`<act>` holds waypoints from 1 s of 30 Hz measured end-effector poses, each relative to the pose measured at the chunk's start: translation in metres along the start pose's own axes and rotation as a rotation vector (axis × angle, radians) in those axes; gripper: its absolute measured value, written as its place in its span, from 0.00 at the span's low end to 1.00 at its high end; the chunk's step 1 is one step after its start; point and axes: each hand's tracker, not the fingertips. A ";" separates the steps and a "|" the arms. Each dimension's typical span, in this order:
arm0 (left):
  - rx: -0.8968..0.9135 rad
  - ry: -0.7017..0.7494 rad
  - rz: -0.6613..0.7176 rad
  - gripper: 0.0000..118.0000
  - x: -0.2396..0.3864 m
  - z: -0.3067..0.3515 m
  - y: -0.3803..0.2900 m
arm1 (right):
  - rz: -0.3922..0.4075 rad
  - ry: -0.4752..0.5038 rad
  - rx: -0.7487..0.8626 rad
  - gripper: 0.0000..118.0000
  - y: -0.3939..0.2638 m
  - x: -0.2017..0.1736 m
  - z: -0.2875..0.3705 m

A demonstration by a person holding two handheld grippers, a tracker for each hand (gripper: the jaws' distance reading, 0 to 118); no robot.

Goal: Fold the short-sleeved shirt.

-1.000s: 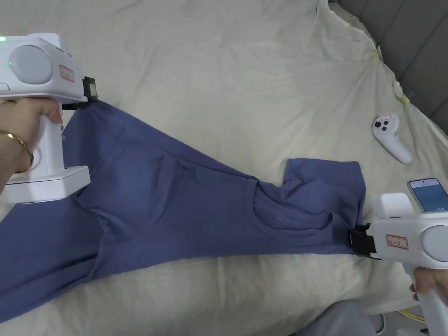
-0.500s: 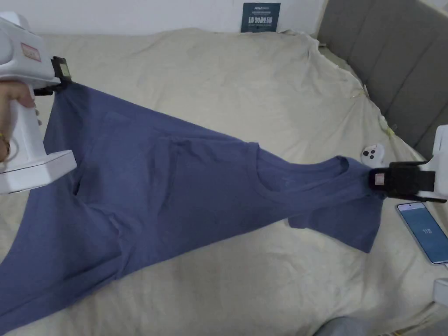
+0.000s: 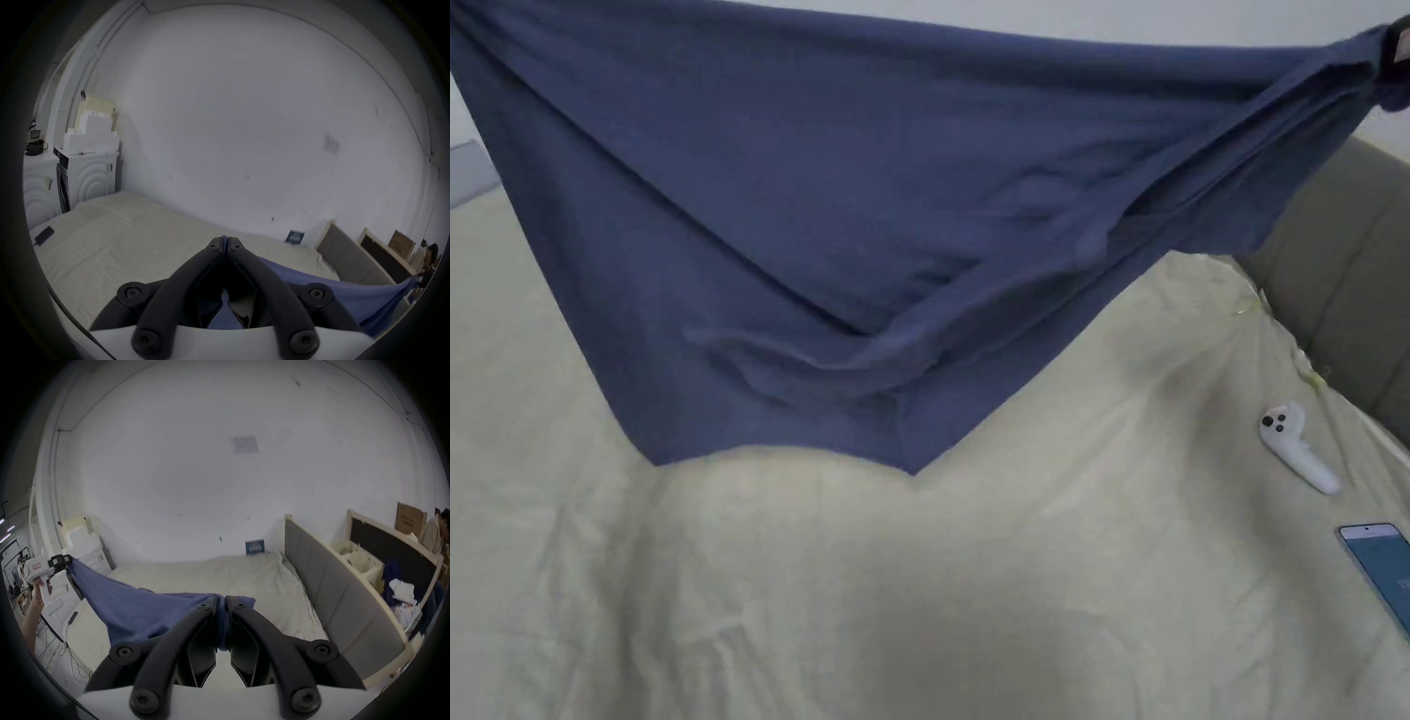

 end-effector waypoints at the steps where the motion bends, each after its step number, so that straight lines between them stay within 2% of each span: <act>1: 0.029 0.007 -0.002 0.00 -0.001 0.009 0.009 | 0.015 0.004 0.017 0.05 0.010 -0.004 0.002; 9: 0.168 0.095 0.010 0.00 -0.018 0.068 0.072 | 0.084 0.044 0.101 0.05 0.073 -0.051 0.016; 14: 0.162 0.151 -0.002 0.00 -0.029 0.057 0.081 | 0.115 0.037 0.084 0.05 0.089 -0.068 0.005; 19: 0.113 0.223 -0.055 0.00 -0.035 0.020 0.083 | 0.136 0.002 0.034 0.05 0.103 -0.077 -0.025; 23: 0.075 0.260 -0.063 0.00 -0.031 -0.016 0.081 | 0.119 -0.044 0.000 0.05 0.114 -0.080 -0.067; 26: 0.050 0.278 -0.060 0.00 -0.027 -0.052 0.079 | 0.140 -0.104 -0.013 0.05 0.124 -0.086 -0.102; 30: 0.038 0.309 -0.126 0.00 -0.013 -0.099 0.077 | 0.139 -0.150 -0.019 0.05 0.139 -0.088 -0.152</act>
